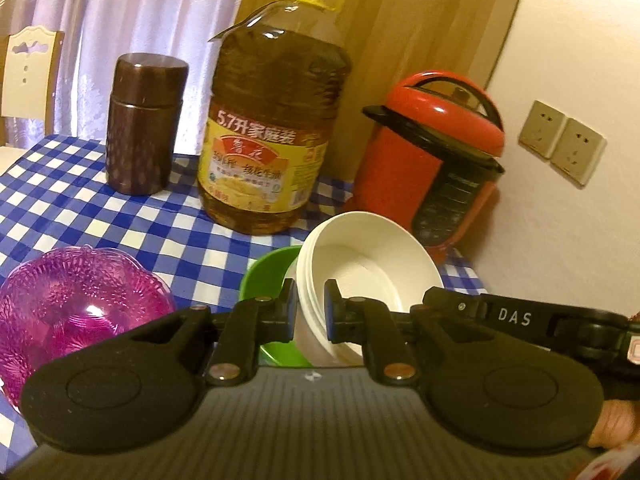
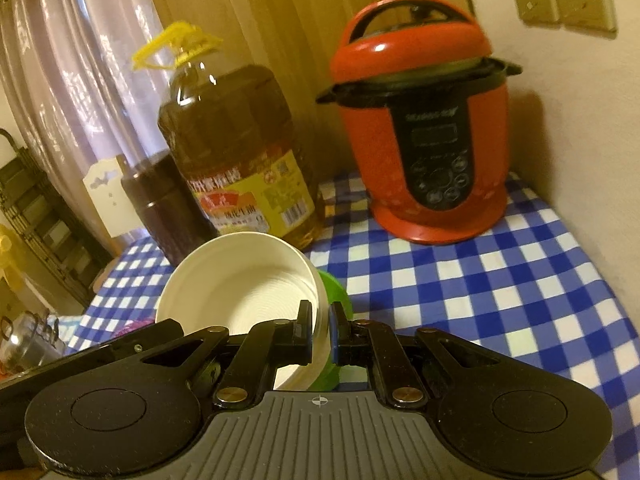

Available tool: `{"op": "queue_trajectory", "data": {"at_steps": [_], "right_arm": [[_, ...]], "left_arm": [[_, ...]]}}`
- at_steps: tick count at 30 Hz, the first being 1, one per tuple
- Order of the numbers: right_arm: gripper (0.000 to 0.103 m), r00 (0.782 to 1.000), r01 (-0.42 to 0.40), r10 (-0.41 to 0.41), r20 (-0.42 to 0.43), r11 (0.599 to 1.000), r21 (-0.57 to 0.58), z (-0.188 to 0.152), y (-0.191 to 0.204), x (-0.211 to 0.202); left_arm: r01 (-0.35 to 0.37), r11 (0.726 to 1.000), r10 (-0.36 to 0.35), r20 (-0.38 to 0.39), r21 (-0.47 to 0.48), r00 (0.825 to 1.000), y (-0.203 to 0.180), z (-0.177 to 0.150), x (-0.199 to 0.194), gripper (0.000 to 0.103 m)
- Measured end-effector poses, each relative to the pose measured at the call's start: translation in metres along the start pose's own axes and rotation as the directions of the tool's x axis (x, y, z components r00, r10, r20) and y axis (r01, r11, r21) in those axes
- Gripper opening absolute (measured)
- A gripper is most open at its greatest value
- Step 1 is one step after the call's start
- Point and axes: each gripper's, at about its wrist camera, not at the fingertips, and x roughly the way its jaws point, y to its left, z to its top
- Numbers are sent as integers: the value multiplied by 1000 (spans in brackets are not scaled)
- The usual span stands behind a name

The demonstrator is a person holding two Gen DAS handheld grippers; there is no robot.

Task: Organize plates and bowls
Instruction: 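Lift the white container and carry it over the green bowl, then lower the white container into the green bowl and open both grippers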

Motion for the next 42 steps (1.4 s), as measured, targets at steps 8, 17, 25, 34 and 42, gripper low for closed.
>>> {"op": "queue_trajectory", "data": {"at_steps": [8, 17, 25, 34, 42], "right_arm": [[8, 999, 16, -17, -29, 999, -43, 0, 3, 29], [8, 997, 48, -53, -60, 994, -94, -7, 1, 44], [8, 997, 51, -59, -57, 989, -137, -9, 4, 46], [9, 997, 53, -63, -54, 983, -175, -13, 7, 48], [11, 998, 45, -52, -31, 980, -193, -14, 7, 47]], "left_arm": [[-19, 1000, 18, -53, -14, 998, 12, -3, 24, 12], [-32, 999, 34, -89, 27, 995, 10, -7, 39, 12], [-48, 998, 52, -106, 47, 993, 12, -11, 42, 12], [-53, 996, 59, -99, 68, 993, 13, -11, 42, 12], [-85, 991, 91, -56, 108, 994, 8, -10, 38, 40]]}}
